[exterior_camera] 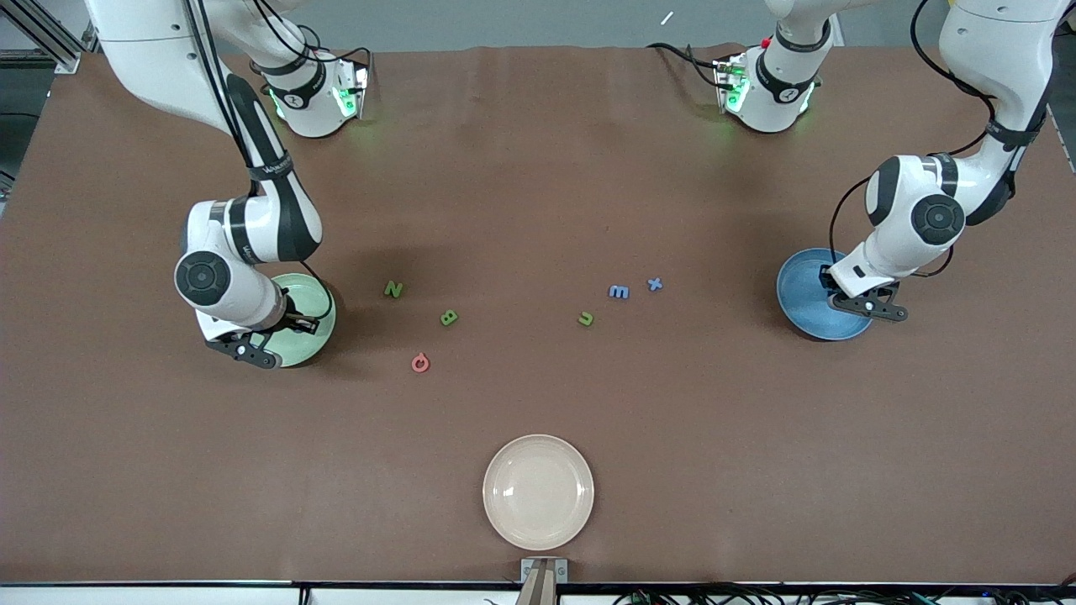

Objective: Sort upper and lower case letters into plates
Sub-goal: 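Drop the d into the blue plate while the right gripper drops C in green, then reach the left gripper to the blue x while the right gripper reaches the N, then grasp and carry the x with the left gripper while the right gripper carries N, then release the x into the blue plate while the right gripper releases N in green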

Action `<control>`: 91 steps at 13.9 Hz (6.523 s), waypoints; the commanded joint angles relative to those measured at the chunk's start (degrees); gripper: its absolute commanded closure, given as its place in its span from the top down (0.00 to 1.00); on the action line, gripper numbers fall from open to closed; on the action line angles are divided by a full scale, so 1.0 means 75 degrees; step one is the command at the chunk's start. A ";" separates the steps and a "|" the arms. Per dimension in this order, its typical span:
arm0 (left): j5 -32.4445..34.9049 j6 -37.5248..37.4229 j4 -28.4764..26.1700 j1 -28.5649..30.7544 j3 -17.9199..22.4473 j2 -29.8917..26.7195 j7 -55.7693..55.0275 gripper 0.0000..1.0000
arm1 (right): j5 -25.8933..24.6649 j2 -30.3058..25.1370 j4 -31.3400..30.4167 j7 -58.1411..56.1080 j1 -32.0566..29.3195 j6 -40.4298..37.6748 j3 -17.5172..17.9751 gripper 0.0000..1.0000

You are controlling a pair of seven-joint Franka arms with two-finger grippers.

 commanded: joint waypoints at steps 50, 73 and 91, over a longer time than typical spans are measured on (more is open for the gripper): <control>0.0820 -0.0983 0.1777 -0.1419 -0.3809 0.1869 -0.9795 0.28 | 0.2255 -0.0074 -0.1749 0.0312 0.2426 0.2846 0.0181 0.97; 0.0832 -0.1873 0.0735 0.3547 -0.5063 0.0017 -0.2861 0.06 | 0.2243 -0.0121 -0.0792 0.0300 0.2006 0.0966 0.0123 0.00; 0.2039 -0.1568 0.0066 0.4440 -0.5039 0.0580 -0.2881 0.08 | 0.1997 -0.0179 -0.0905 -0.5090 -0.1078 0.0771 0.0029 0.01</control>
